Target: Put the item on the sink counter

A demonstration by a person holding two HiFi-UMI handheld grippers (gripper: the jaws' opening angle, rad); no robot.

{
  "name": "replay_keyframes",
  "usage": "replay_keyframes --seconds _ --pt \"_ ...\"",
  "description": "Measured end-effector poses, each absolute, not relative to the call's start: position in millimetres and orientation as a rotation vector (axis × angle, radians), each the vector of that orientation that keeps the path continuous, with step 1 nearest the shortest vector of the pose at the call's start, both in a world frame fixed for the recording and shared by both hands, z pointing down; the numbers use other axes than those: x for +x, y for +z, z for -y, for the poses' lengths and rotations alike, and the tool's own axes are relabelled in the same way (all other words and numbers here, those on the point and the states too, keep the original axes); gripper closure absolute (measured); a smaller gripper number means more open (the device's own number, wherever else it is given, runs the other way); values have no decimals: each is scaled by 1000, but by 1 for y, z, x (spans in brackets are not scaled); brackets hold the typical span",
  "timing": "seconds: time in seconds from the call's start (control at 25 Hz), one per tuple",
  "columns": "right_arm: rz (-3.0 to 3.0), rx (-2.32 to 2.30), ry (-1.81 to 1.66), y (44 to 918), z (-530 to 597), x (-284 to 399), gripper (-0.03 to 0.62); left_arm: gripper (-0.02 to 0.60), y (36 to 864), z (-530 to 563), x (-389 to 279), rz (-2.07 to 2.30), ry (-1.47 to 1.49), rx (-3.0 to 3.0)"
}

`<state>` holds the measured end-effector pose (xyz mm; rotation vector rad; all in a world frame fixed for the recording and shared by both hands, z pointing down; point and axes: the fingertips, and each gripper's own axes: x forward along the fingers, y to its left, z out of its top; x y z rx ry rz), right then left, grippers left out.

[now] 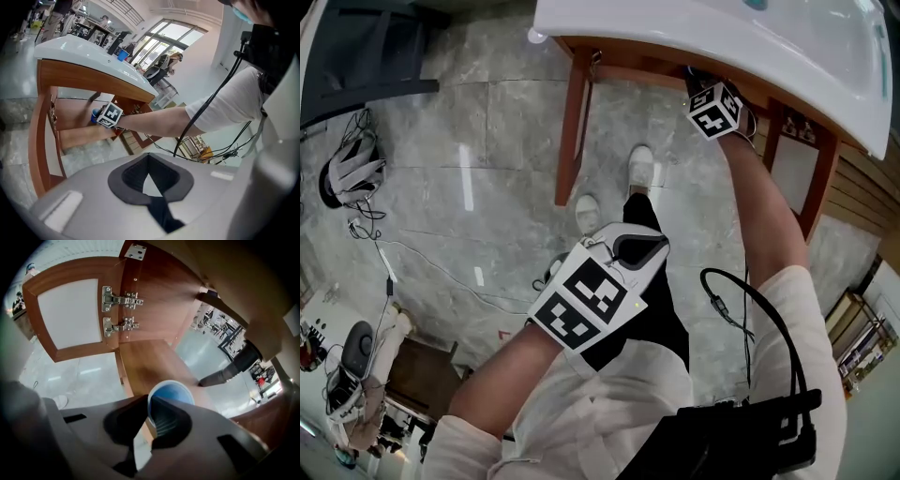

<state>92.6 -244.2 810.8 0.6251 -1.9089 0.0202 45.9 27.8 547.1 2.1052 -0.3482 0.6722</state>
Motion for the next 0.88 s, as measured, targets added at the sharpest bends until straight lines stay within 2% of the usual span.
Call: replay_keyframes --seconds 0.52,0.68,0.88 --pt "1909 613 -6 806 247 87 571 575 543 -27 38 359 650 2104" --pt "1930 616 -25 795 240 86 520 575 540 -30 40 358 651 2112" --pt "1950 645 -45 772 224 83 514 575 525 -32 37 356 650 2133"
